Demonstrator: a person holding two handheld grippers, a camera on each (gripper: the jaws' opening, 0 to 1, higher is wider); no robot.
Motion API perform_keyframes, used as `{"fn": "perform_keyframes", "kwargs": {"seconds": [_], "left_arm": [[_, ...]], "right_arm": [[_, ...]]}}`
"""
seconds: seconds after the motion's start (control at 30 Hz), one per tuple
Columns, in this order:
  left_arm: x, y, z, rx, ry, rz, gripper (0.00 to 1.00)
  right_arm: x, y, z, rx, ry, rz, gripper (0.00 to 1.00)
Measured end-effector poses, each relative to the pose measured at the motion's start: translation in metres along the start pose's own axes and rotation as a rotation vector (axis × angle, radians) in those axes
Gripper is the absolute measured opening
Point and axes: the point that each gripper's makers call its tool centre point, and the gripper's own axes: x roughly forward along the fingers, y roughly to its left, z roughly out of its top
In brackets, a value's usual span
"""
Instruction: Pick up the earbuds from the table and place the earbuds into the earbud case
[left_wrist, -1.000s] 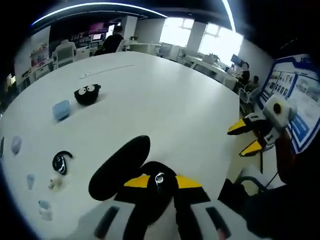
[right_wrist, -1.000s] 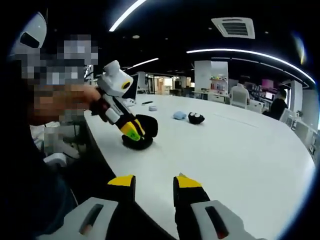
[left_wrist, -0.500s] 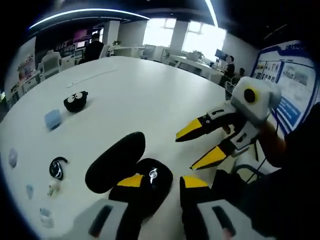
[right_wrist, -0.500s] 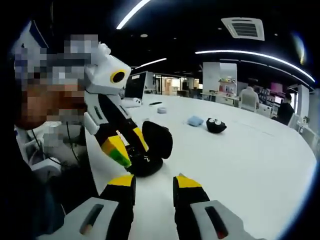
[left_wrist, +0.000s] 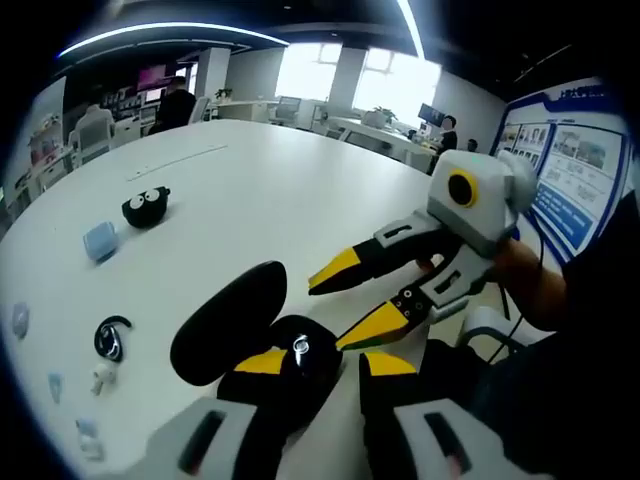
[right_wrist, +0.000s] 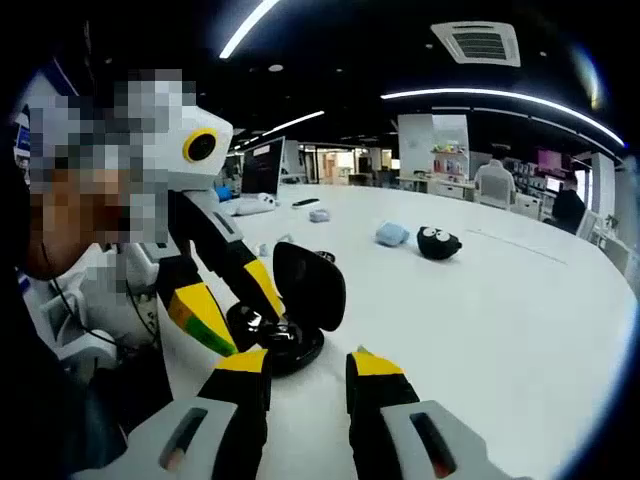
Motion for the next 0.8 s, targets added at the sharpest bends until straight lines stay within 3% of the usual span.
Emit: {"fn": "perform_keyframes", "kwargs": {"seconds": [0.43, 0.67, 0.8], "left_arm": [[-0.007, 0.006, 0.000, -0.007, -0.055, -0.007, 0.30], [-0.028, 0.011, -0.010, -0.044, -0.122, 0.030, 0.38], [-0.049, 0.018, -0.020, -0.115, -0.191, 0.055, 0.40]], "right_arm": [[-0.001, -0.003, 0.006, -0.001, 0.011, -0.017, 0.28], [-0.010, -0.011, 0.023, -0.034, 0.013, -0.030, 0.28], [-0.014, -0.015, 0.038, -0.072, 0.020, -0.029, 0.28]]}}
